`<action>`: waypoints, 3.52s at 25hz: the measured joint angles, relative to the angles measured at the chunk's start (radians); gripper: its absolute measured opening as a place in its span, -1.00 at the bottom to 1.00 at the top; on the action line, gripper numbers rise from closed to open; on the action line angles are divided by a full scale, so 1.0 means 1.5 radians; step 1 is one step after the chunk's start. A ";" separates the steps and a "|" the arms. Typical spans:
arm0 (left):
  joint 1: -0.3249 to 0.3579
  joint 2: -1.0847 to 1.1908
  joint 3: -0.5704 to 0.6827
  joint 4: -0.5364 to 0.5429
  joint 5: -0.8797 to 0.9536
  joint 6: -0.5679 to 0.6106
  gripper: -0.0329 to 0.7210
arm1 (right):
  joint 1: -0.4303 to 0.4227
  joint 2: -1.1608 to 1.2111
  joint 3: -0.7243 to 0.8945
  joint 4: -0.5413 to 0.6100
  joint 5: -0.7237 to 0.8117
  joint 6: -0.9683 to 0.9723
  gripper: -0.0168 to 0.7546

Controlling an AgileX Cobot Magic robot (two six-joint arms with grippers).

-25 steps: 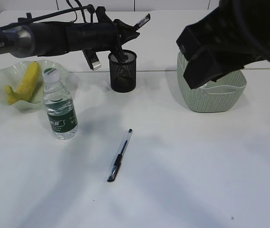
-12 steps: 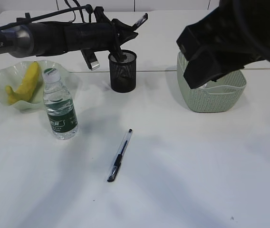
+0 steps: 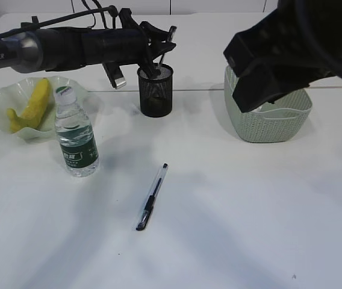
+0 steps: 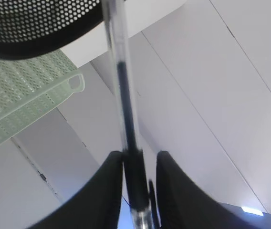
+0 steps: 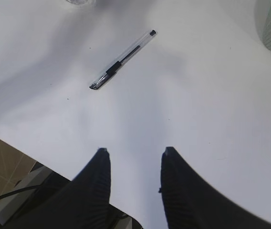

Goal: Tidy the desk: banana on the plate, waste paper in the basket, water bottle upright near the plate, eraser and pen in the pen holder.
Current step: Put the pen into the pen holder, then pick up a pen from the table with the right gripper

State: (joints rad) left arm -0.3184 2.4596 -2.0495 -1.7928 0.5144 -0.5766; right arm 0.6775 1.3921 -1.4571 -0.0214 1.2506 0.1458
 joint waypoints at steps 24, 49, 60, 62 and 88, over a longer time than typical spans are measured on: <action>0.000 0.000 0.000 0.000 0.068 0.191 -0.28 | 0.000 0.000 0.000 -0.001 0.000 0.001 -0.26; 0.052 0.000 0.000 0.348 0.268 0.513 -0.29 | 0.000 0.000 0.000 -0.002 0.000 0.005 -0.26; 0.052 -0.043 -0.011 0.531 0.279 0.548 -0.29 | 0.000 0.000 0.000 -0.002 0.000 0.007 -0.26; 0.053 -0.052 -0.024 0.558 0.283 0.551 -0.29 | 0.000 0.000 0.000 -0.002 0.000 0.007 -0.26; 0.057 -0.214 -0.069 0.997 0.442 0.426 -0.29 | 0.000 0.000 0.000 0.004 0.000 0.024 -0.26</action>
State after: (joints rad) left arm -0.2334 2.1382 -2.1525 -0.2966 1.1772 0.0622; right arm 0.6775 1.3921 -1.4571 -0.0149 1.2506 0.1812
